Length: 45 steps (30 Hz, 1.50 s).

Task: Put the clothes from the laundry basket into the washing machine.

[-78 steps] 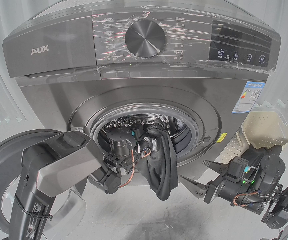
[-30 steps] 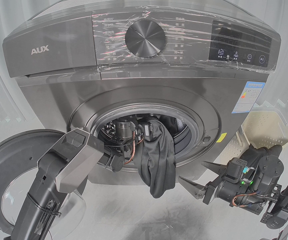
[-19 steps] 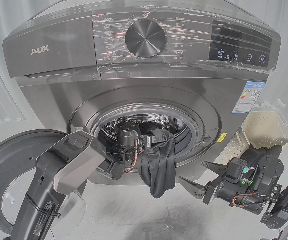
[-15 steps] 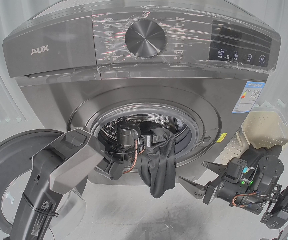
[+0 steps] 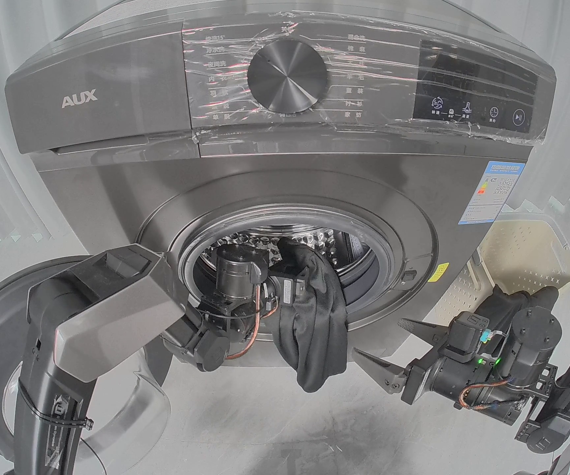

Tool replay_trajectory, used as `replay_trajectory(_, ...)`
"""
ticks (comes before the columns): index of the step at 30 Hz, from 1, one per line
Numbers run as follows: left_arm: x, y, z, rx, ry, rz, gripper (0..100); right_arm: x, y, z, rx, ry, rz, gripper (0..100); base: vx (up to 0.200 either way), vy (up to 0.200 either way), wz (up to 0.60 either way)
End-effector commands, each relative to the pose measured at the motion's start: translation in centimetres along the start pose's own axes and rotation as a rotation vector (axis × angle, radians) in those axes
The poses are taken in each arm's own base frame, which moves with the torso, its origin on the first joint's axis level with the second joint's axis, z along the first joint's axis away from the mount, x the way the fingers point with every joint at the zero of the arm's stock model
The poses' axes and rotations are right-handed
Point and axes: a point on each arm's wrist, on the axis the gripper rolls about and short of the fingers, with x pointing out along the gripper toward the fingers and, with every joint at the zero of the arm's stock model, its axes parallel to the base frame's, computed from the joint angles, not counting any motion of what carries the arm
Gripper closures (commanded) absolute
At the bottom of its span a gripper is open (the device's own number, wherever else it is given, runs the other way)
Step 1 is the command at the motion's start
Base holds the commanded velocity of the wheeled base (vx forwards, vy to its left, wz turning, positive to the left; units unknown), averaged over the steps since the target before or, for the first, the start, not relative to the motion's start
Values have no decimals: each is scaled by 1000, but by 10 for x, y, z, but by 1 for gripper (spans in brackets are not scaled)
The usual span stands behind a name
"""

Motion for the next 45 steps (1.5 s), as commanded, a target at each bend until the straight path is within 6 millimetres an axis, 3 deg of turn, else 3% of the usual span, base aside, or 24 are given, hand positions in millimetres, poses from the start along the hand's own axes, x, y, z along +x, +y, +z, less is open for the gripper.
replay_trajectory(1,-18,-14,-6,15,17,-53,0,0,0,0,0,1,0,0,0,0,0)
replay_trajectory(9,-21,-34,-20,24,41,-164,0,0,0,0,0,1,0,0,0,0,0)
replay_trajectory(20,9,-40,-47,24,44,-176,0,1,0,-1,1,4,1,0,0,0,0)
replay_trajectory(26,16,-38,-62,30,68,-158,0,1,0,-1,1,3,1,0,0,0,0)
replay_trajectory(27,18,-36,-66,30,75,-150,100,1,0,-1,1,3,1,0,0,0,0)
replay_trajectory(31,24,-32,-62,32,50,-138,100,1,0,-1,1,4,1,0,0,0,0)
replay_trajectory(35,33,-25,-45,16,-17,-102,100,2,0,-2,1,10,0,0,0,0,0)
replay_trajectory(39,49,-4,-2,-27,-176,-22,100,2,0,-2,1,9,0,0,0,0,0)
replay_trajectory(40,49,-4,-2,-27,-176,-22,100,2,0,-2,1,9,0,0,0,0,0)
replay_trajectory(42,56,8,21,-46,-260,16,100,2,0,-3,1,10,0,0,0,0,0)
replay_trajectory(45,60,12,36,-57,-312,24,100,2,0,-3,1,10,0,0,0,0,0)
